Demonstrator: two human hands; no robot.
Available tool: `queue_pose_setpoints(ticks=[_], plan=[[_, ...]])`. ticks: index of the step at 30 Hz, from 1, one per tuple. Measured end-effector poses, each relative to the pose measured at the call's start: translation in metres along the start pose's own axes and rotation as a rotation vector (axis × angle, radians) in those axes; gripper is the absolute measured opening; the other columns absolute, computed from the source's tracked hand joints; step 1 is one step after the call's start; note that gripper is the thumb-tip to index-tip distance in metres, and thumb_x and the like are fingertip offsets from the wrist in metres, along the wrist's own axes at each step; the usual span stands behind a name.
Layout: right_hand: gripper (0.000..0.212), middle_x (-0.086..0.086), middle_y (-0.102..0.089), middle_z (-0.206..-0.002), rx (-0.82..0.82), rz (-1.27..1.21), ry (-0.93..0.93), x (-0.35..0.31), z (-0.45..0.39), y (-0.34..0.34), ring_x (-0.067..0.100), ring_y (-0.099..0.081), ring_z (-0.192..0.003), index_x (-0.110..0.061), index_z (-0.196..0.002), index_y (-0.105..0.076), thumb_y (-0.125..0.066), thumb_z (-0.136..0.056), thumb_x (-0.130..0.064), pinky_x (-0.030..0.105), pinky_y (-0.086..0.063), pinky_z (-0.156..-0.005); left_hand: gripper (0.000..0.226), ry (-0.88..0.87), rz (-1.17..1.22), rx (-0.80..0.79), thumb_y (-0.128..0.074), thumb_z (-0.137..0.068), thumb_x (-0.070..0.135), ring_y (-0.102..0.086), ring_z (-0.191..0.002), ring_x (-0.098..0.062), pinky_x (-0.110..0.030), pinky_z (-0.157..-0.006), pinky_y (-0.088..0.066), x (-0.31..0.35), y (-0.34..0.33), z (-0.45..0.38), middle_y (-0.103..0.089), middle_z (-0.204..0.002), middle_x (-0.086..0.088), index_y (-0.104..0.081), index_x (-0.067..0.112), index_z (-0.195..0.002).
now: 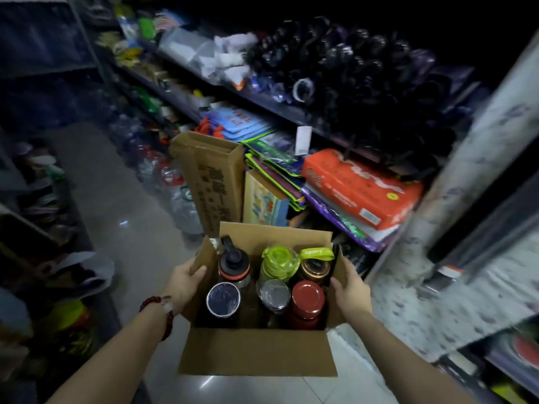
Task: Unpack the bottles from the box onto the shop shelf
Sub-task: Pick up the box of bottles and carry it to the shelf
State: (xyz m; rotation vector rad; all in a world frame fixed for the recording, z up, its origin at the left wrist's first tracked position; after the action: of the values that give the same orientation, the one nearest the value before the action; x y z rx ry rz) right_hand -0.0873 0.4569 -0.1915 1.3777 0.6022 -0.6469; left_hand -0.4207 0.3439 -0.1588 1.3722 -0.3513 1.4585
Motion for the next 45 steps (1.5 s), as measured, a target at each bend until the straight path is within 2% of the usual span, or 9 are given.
queue_pose_setpoints(ticks=[3,11,16,22,29,33,36,39,45], plan=[[0.061,0.016,-0.065,-0.123,0.052,-0.025,-0.084,0.036,0.017,0.036,0.038,-0.059,-0.111,-0.025,-0.144,-0.037,-0.061,-0.089,-0.016,0.039,-0.046,-0.090,0.024,-0.053,-0.048,-0.085,-0.050,-0.094,0.003,-0.063,-0.100,-0.036,-0.043,-0.092,-0.047,0.018,-0.039,0.014,-0.067,-0.110,-0.023,-0.060,0.000,-0.116],[0.062,0.018,-0.063,-0.123,0.194,-0.045,-0.263,0.145,0.078,0.137,0.038,-0.059,-0.111,-0.024,-0.146,-0.034,-0.059,-0.090,-0.016,0.040,-0.045,-0.089,0.025,-0.160,-0.133,-0.280,-0.052,-0.095,0.009,-0.064,-0.094,-0.026,-0.036,-0.087,-0.049,0.053,-0.162,0.069,-0.070,-0.106,-0.016,-0.062,0.003,-0.117],[0.060,0.011,-0.066,-0.121,0.301,-0.098,-0.369,0.208,0.125,0.192,0.035,-0.061,-0.109,-0.029,-0.145,-0.035,-0.057,-0.091,-0.015,0.039,-0.048,-0.086,0.030,-0.217,-0.232,-0.452,-0.052,-0.095,0.009,-0.062,-0.106,-0.036,-0.052,-0.097,-0.046,0.067,-0.243,0.104,-0.068,-0.112,-0.018,-0.059,0.003,-0.123],[0.062,0.012,-0.069,-0.113,0.484,-0.101,-0.584,0.281,0.195,0.239,0.035,-0.063,-0.101,-0.032,-0.145,-0.033,-0.057,-0.091,-0.016,0.031,-0.041,-0.069,0.029,-0.321,-0.344,-0.680,-0.052,-0.094,0.008,-0.062,-0.100,-0.025,-0.031,-0.085,-0.048,0.094,-0.349,0.148,-0.068,-0.112,-0.017,-0.059,0.002,-0.122],[0.063,0.011,-0.064,-0.126,0.759,-0.197,-0.804,0.327,0.292,0.275,0.035,-0.059,-0.114,-0.025,-0.145,-0.036,-0.058,-0.089,-0.009,0.036,-0.045,-0.088,0.032,-0.522,-0.473,-0.969,-0.052,-0.095,0.009,-0.054,-0.118,-0.026,-0.031,-0.095,-0.042,0.128,-0.475,0.214,-0.061,-0.120,-0.009,-0.055,-0.003,-0.125],[0.061,0.011,-0.057,-0.136,0.945,-0.226,-0.924,0.341,0.346,0.293,0.032,-0.053,-0.124,-0.014,-0.143,-0.040,-0.061,-0.087,-0.003,0.033,-0.038,-0.100,0.019,-0.613,-0.536,-1.140,-0.053,-0.094,0.008,-0.064,-0.094,-0.031,-0.021,-0.065,-0.045,0.140,-0.534,0.264,-0.066,-0.083,0.000,-0.063,0.005,-0.109],[0.061,0.010,-0.055,-0.138,1.084,-0.262,-0.990,0.351,0.388,0.300,0.029,-0.051,-0.127,-0.013,-0.142,-0.041,-0.062,-0.086,-0.002,0.032,-0.036,-0.103,0.024,-0.708,-0.567,-1.249,-0.054,-0.094,0.014,-0.063,-0.099,-0.031,-0.034,-0.081,-0.046,0.146,-0.571,0.307,-0.068,-0.098,-0.007,-0.063,0.010,-0.115],[0.061,0.012,-0.056,-0.137,1.185,-0.259,-1.078,0.363,0.430,0.306,0.032,-0.052,-0.125,-0.014,-0.143,-0.041,-0.062,-0.087,-0.005,0.035,-0.039,-0.102,0.031,-0.783,-0.595,-1.361,-0.053,-0.095,0.016,-0.058,-0.110,-0.028,-0.032,-0.085,-0.040,0.145,-0.602,0.356,-0.064,-0.113,-0.009,-0.059,0.006,-0.124],[0.061,0.012,-0.060,-0.131,1.328,-0.245,-1.203,0.392,0.507,0.326,0.034,-0.056,-0.120,-0.018,-0.142,-0.042,-0.063,-0.086,-0.006,0.037,-0.042,-0.098,0.028,-0.940,-0.648,-1.493,-0.052,-0.095,0.015,-0.057,-0.114,-0.031,-0.032,-0.087,-0.042,0.139,-0.651,0.463,-0.061,-0.108,-0.002,-0.061,0.004,-0.119]])
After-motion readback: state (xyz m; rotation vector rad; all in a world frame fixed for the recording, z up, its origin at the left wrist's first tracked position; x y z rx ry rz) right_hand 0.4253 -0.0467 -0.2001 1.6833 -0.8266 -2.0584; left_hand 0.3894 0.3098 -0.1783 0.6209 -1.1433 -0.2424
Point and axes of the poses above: each hand's wrist, its own z-axis away from the middle knuckle, its own y-axis out of the back of the hand, x = y × z, the point moved 3 cm from there along -z, towards the middle knuckle
